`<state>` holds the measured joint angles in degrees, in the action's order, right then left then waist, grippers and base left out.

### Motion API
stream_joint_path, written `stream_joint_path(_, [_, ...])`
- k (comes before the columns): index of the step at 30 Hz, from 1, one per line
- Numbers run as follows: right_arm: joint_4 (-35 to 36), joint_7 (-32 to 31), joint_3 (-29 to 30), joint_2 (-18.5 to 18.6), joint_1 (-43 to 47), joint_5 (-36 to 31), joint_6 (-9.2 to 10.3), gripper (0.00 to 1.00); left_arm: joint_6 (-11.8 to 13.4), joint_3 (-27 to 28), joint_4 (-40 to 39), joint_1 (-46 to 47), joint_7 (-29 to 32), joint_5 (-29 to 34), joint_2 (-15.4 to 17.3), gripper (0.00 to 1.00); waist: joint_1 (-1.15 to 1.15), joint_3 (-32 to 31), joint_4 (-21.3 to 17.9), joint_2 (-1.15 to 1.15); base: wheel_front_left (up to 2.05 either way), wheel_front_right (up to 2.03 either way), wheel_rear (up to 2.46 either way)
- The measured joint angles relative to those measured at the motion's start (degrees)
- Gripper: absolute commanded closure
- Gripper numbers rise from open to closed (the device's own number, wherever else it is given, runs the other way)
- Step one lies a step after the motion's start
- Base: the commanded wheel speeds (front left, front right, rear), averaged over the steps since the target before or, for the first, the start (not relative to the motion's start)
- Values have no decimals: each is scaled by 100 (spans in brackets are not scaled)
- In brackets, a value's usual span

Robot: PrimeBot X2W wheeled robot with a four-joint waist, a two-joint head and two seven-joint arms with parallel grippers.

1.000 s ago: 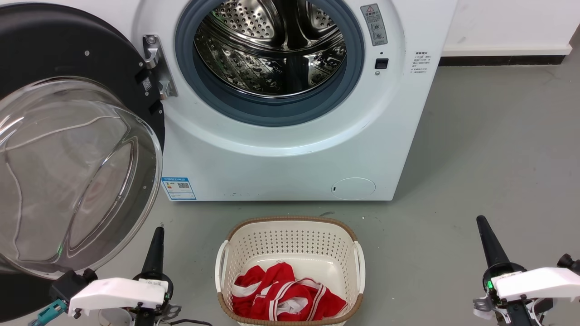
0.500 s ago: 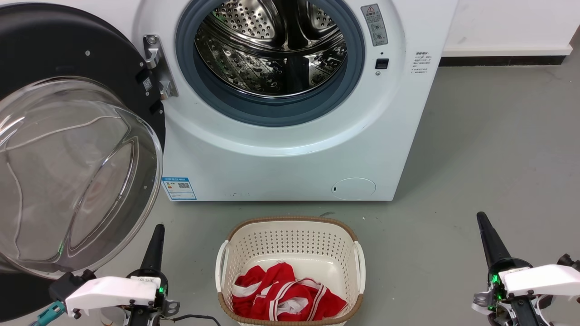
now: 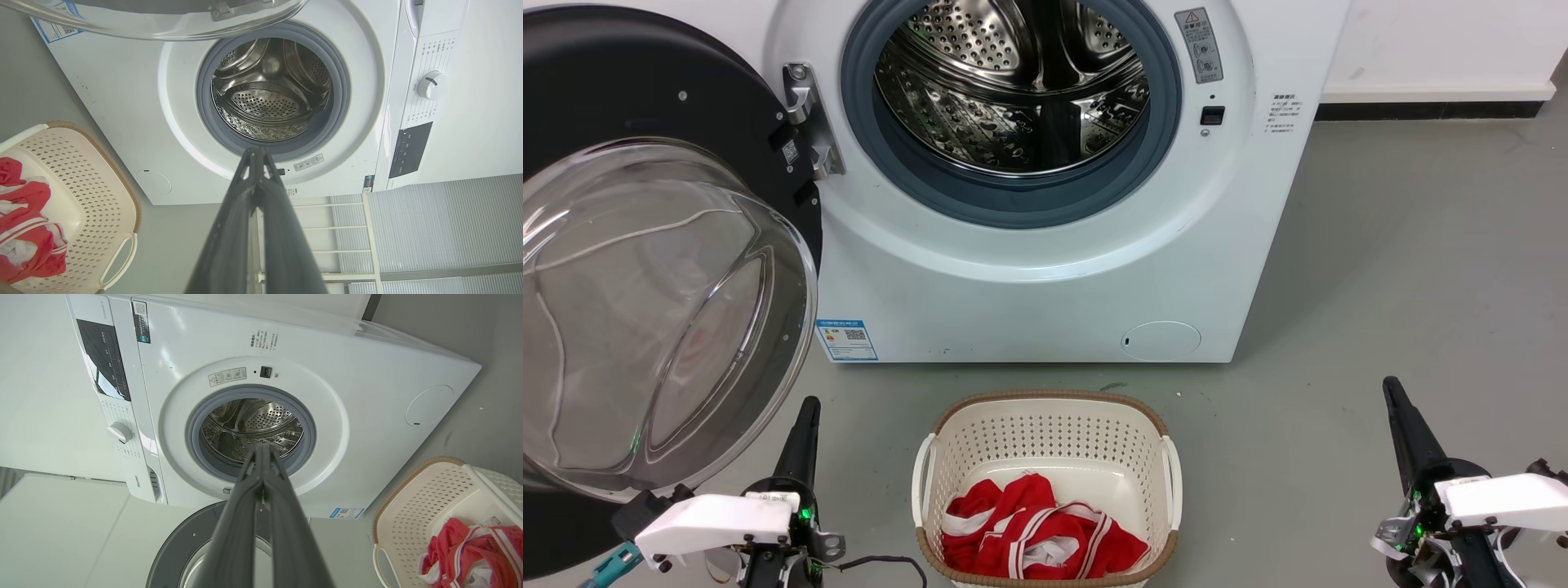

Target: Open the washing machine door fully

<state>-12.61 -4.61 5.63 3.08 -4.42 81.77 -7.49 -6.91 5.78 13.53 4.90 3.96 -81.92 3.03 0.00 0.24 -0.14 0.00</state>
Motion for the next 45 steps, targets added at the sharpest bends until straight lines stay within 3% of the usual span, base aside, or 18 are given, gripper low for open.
stream_joint_path(25, [-142,-157,56,0,-136,1066,0,100,-49,68,55,107,259,-1028,-11,100,0,-7,13,0,0,0,0])
stream_joint_path(45, [-146,-172,67,-1,-148,1082,0,100,-49,70,57,114,263,-1044,-11,100,0,-7,14,0,0,0,0])
